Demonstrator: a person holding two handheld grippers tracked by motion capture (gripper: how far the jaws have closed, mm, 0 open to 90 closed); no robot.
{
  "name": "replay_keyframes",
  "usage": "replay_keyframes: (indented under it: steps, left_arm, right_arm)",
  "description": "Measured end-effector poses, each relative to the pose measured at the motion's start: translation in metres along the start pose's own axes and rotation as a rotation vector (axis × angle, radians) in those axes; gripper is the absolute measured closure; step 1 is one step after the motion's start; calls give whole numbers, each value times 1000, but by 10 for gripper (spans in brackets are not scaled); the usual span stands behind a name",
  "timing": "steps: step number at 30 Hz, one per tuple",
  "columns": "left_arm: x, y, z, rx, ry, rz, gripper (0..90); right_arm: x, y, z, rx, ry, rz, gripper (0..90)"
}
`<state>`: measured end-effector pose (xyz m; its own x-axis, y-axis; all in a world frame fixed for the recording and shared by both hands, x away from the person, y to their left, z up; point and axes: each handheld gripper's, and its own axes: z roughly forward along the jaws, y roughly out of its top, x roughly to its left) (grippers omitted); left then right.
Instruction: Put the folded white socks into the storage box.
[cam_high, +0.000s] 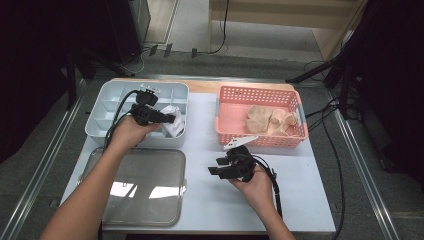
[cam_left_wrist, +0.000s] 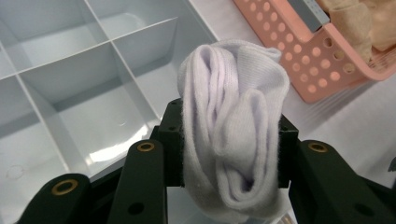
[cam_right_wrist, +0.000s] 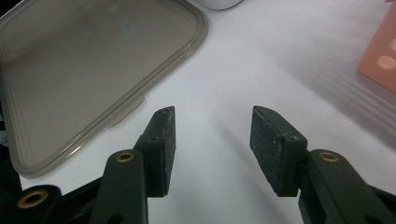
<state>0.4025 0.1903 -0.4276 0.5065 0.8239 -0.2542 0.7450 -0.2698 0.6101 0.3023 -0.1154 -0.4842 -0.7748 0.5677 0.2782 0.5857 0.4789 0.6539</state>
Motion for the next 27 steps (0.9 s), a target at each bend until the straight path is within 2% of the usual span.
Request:
replay_keyframes:
  steps: [2,8,10,13,19,23,27]
  left_arm:
    - [-3,1,2,-5,-4,6,610]
    - [-3,-3,13,41,1,3,610]
    - [-3,-6,18,58,12,22,609]
    - [-1,-9,22,47,-11,1,609]
    - [1,-11,25,69,-51,8,614]
    - [0,-12,29,97,-62,15,618]
    - [0,-14,36,125,-48,28,618]
  right_arm:
    - [0,0,0,2,1,1,520]
    - [1,0,1,3,2,-1,517]
    - [2,0,2,5,2,-1,515]
    - [2,0,3,9,4,-2,515]
    - [1,0,5,10,3,1,513]
    - [1,0,5,10,2,3,513]
    - [1,0,6,10,2,1,513]
